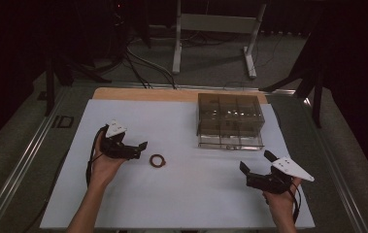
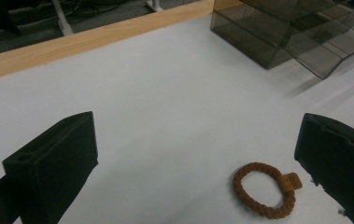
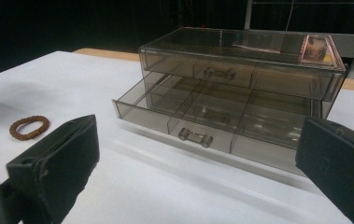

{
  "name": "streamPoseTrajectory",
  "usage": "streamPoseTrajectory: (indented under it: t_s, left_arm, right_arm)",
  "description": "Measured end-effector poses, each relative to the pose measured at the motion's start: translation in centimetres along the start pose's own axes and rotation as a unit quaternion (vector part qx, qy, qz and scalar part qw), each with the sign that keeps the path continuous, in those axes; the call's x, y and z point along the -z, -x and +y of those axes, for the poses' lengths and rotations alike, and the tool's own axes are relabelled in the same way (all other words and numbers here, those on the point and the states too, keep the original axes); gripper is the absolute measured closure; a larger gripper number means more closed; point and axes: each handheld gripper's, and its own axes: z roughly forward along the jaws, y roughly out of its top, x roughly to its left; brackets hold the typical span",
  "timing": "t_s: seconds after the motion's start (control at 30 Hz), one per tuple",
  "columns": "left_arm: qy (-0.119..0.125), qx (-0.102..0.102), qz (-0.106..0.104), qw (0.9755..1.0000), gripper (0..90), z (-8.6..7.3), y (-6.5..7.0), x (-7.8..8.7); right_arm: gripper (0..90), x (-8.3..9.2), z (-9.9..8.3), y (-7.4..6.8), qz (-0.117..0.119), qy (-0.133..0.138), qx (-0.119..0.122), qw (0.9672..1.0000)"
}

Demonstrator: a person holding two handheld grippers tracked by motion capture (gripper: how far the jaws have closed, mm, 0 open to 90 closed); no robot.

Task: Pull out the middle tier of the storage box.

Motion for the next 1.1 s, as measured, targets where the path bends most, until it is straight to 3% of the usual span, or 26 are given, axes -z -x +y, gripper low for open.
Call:
streamPoseTrajectory:
  t_s: [1.1]
  left_arm:
    - [-0.032,-0.010,-0.017,0.9993,0.9,0.5,0.5,-2.0]
  right_arm:
    - [0.0,0.0,0.0,0.1,-0.001,0.000,0.001,1.0000]
